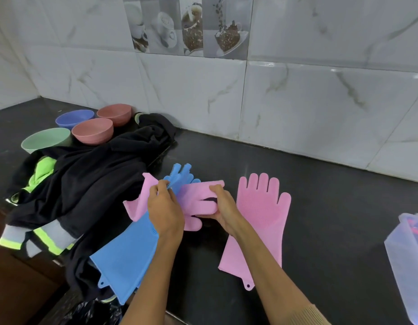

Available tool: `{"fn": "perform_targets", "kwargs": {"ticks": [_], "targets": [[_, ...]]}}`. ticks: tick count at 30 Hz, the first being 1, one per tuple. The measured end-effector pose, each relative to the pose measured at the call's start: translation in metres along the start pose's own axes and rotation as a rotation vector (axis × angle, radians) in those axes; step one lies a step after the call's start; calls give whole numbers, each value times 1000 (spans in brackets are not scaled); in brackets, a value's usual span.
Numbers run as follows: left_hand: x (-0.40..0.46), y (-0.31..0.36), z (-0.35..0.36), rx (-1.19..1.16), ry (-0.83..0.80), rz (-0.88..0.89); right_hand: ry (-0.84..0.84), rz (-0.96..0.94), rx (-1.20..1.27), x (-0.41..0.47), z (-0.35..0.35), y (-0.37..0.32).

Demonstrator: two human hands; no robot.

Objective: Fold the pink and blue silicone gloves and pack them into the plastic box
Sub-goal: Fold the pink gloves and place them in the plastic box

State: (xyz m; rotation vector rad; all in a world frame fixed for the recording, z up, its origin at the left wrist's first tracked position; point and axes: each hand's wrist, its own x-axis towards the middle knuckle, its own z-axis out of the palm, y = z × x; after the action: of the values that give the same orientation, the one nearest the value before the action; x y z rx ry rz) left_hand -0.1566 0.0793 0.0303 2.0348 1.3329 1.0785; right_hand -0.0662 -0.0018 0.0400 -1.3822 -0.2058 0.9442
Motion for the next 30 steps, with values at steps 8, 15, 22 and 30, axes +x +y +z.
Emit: {"fn": "perform_targets", "kwargs": {"ticks": [8,15,22,30], "targets": [[20,11,-14,-50,168,46,34,-160,198,-19,-20,-37],[26,23,-13,-29,159,258,113,-212,273,-41,-53,-57],[-15,5,36,129,-548,265,221,-313,83,-81,-122,-85],[-95,67,51,-299,-785,630,289,-341,279,-121,-165,-73]]}}
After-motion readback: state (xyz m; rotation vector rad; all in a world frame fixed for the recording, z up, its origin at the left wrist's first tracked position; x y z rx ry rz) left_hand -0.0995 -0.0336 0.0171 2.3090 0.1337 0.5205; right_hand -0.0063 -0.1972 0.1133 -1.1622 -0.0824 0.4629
